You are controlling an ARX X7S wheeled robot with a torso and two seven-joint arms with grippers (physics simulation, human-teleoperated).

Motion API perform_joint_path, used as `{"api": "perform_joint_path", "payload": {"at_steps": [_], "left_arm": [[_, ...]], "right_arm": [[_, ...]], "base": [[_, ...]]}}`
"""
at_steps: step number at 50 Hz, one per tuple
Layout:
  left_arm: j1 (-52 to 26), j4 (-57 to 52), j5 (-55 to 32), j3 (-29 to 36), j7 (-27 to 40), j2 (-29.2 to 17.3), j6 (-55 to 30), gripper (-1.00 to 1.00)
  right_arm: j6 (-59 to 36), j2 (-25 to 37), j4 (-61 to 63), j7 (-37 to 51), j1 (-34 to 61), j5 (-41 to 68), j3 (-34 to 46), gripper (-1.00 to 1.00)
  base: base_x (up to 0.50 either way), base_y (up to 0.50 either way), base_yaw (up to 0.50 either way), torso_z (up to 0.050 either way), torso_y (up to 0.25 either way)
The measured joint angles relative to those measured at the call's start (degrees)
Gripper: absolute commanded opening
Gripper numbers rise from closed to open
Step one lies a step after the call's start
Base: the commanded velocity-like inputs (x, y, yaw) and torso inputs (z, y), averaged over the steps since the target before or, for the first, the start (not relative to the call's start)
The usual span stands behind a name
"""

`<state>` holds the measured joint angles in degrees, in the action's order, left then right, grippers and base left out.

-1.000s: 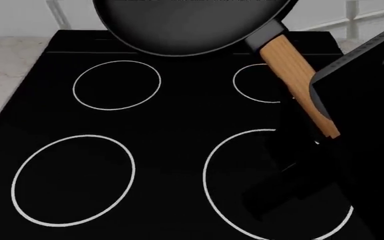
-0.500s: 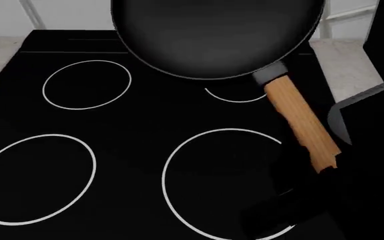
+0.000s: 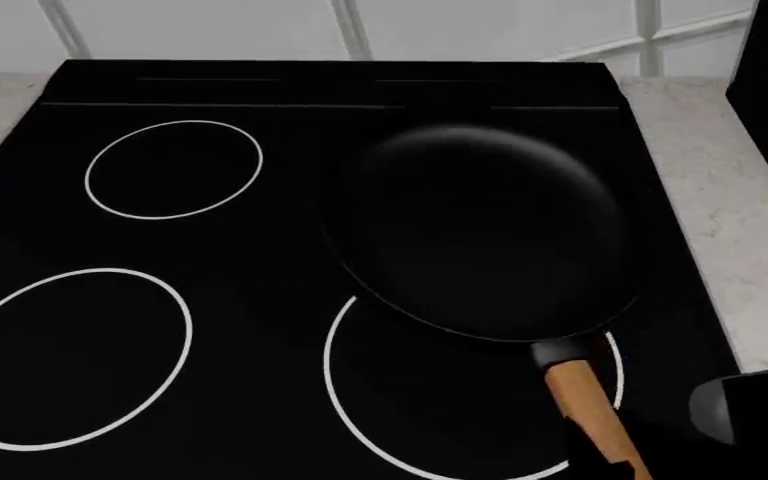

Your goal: Pick up the pan and dump the vegetables in it onto the plate. Then return the pan to the stove.

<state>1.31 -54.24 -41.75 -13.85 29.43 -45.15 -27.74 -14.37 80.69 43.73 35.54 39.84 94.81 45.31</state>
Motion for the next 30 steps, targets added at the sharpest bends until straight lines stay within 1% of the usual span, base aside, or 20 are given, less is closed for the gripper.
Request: {"api": "perform_joint_path", "payload": {"at_steps": [7, 17, 22, 30], "left_arm": [[-0.54, -0.09, -0.1, -0.03, 0.79, -0.11, -0.27, 1.0], [-1.03, -0.37, -0.57, -0.04, 1.55, -0.42, -0.61, 1.0], [-0.96, -0.52, -0.73, 0.02, 1.71, -0.55, -0.65, 1.0], [-0.36, -0.56, -0.59, 0.25, 1.61, -0.52, -0.31, 1.0]], "right_arm": [[4.18, 1.32, -0.35, -0.99, -6.52, -1.47, 1.93, -1.0], [7.25, 1.85, -0.74, -1.18, -12.58, -3.35, 3.88, -1.0], [6.85, 1.35, -1.23, -1.03, -13.66, -4.3, 4.26, -1.0], [3.06, -1.68, -2.81, -0.82, -11.74, -7.47, 4.88, -1.0]], "base": [[0.0, 0.0, 0.0, 0.0, 0.002], [0.0, 0.0, 0.0, 0.001, 0.002], [0.0, 0.0, 0.0, 0.0, 0.002], [0.0, 0.0, 0.0, 0.001, 0.003]]}}
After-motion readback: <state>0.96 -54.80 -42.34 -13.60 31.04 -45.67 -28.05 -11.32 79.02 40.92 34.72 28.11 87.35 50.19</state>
